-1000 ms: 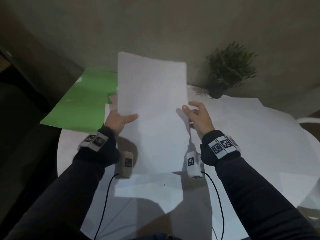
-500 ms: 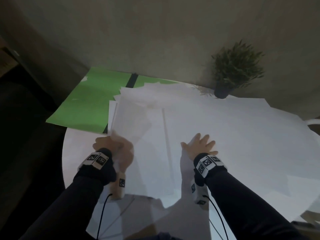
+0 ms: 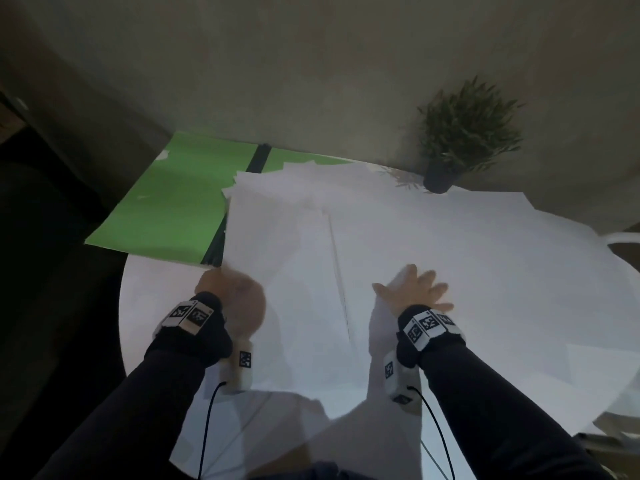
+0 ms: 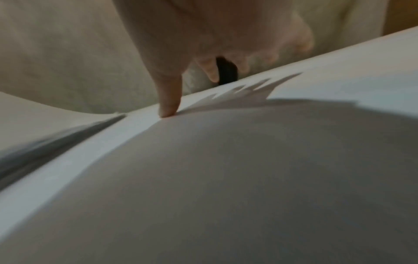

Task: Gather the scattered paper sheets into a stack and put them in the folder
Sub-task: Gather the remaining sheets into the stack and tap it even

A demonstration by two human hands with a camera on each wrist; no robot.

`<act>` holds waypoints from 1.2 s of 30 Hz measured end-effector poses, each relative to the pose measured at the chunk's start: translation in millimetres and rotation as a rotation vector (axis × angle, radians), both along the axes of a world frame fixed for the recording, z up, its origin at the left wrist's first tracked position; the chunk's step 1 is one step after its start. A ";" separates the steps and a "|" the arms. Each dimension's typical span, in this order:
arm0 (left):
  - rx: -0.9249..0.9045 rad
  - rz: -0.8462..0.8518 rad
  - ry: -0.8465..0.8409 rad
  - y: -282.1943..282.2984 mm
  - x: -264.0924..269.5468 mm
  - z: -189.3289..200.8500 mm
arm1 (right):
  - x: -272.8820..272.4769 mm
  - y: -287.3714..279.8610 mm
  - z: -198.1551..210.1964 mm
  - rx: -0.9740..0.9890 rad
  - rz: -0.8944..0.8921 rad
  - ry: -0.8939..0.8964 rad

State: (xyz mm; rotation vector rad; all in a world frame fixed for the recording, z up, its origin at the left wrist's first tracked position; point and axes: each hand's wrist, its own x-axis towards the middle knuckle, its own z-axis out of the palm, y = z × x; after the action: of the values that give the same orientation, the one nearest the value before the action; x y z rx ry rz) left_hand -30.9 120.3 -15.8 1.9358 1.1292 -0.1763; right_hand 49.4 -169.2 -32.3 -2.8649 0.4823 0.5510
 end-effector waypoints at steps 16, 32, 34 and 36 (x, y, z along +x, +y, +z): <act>-0.197 -0.078 -0.178 8.9 -3.1 6.4 | 10.2 -52.2 4.1 0.080 -0.311 0.022; -0.268 -0.054 -0.369 9.0 -5.5 4.0 | 26.0 -47.6 23.4 0.267 -0.174 -0.007; -0.273 -0.066 -0.383 9.0 -5.3 5.3 | 31.2 -46.0 30.8 0.356 -0.124 -0.113; -0.279 -0.067 -0.396 10.0 -4.2 5.8 | 34.8 -47.2 38.9 0.438 -0.132 -0.267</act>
State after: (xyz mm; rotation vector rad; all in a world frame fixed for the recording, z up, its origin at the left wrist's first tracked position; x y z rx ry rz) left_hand -35.1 130.3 -10.1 1.6667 0.7362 0.0150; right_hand 84.2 -216.3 6.6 -2.4180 0.4372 0.2120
